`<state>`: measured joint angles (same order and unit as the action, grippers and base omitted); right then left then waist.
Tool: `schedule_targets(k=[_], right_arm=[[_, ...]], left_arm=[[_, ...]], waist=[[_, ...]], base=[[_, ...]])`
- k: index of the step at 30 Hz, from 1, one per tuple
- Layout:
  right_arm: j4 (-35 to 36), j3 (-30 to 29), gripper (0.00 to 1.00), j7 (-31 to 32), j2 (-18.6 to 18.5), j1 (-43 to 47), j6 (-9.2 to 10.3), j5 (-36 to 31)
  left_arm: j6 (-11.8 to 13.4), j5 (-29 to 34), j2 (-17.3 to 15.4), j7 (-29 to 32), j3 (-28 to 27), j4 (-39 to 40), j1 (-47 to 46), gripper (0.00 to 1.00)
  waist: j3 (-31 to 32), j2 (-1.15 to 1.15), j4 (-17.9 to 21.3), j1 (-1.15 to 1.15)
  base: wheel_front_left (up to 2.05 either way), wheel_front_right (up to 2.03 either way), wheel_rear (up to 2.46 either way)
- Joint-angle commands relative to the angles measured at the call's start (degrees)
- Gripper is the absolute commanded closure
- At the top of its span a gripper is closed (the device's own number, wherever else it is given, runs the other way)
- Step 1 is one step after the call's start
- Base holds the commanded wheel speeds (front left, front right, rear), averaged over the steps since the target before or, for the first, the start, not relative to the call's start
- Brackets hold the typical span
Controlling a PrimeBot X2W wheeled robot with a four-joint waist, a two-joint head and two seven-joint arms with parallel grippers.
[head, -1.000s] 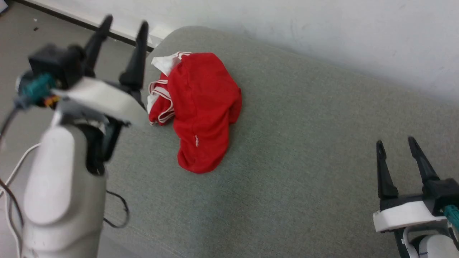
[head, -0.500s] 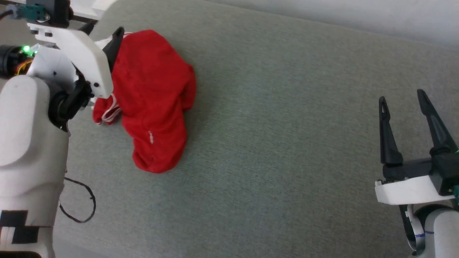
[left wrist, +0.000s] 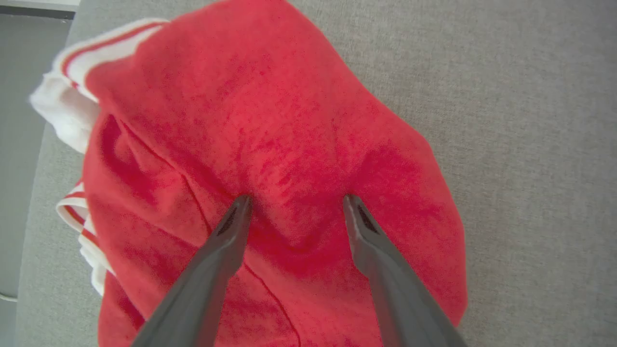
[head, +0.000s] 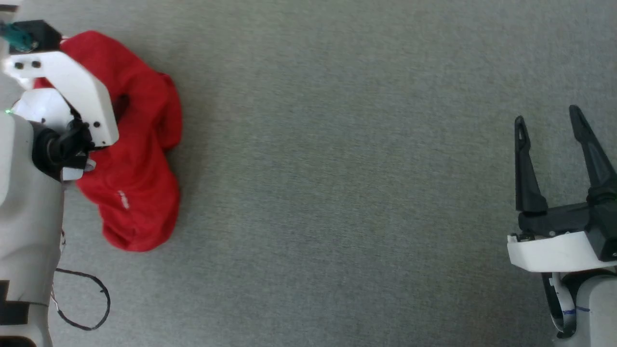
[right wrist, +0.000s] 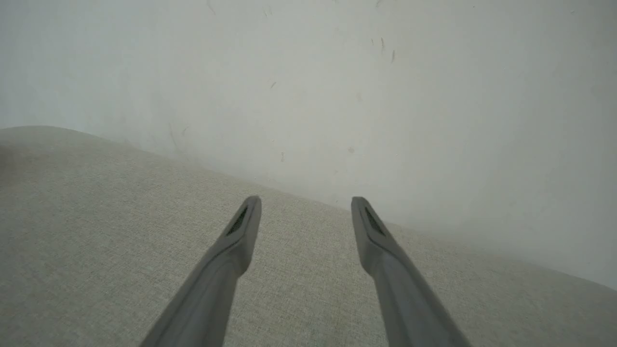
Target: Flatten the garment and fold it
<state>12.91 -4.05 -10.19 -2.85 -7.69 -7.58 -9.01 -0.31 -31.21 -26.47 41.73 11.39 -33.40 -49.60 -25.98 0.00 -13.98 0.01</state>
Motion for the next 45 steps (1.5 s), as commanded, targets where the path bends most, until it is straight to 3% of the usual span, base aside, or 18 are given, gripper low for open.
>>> schedule_targets(k=[1, 2, 3, 4, 13, 28, 38, 45], right_arm=[[0.5, -0.12, 0.0, -0.26, -0.03, -0.93, 0.09, -0.01], [0.59, -0.2, 0.0, -0.29, -0.03, -1.02, 0.09, -0.05], [0.64, -0.25, 0.0, -0.31, -0.03, -1.1, 0.09, -0.07], [0.67, -0.28, 0.0, -0.33, -0.03, -1.16, 0.09, -0.09], [-0.91, -0.1, 0.0, -1.0, -0.03, -1.65, 0.09, 1.15], [-7.85, -1.85, 0.0, -4.21, -0.03, 3.32, 0.09, 8.04], [-9.35, -3.11, 0.0, -4.75, -0.03, 7.51, 0.09, 11.24], [-8.11, -4.71, 0.0, -4.79, -0.03, 9.45, 0.09, 11.92]], left_arm=[[1.05, 0.09, -0.32, 0.46, -0.38, -0.45, 0.29, 0.0], [1.89, 0.09, -0.24, 0.95, -0.48, -0.74, 0.5, 0.0], [2.52, 0.13, -0.2, 1.35, -0.48, -0.91, 0.68, 0.36], [2.94, 0.22, -0.25, 1.57, -0.45, -0.97, 0.8, 1.0], [3.83, 0.01, -1.62, -1.61, -1.74, -0.7, 0.99, 1.0], [3.5, -0.62, -4.46, -4.31, -3.59, 8.8, -5.56, 1.0], [2.77, -1.49, -0.82, -1.49, -0.36, 17.74, -10.4, 1.0], [1.36, -4.53, 6.01, 0.76, 4.29, 23.54, -8.83, 1.0]], waist=[[-2.67, 0.0, 2.48, -0.01], [-2.85, 0.0, 2.55, -0.01], [-2.99, 0.0, 2.59, -0.01], [-3.1, 0.0, 2.61, -0.01], [-0.06, 0.0, 1.64, -0.01], [16.21, 0.0, 2.45, -0.01], [22.75, 0.0, 6.17, -0.01], [23.6, 0.0, 9.68, -0.01]], base=[[0.0, 0.0, 0.0], [0.0, 0.0, 0.0], [0.0, 0.0, 0.0], [0.0, 0.0, 0.0], [0.0, 0.0, 0.0], [0.0, 0.0, 0.0], [0.0, 0.0, 0.0], [0.0, 0.0, 0.0]])
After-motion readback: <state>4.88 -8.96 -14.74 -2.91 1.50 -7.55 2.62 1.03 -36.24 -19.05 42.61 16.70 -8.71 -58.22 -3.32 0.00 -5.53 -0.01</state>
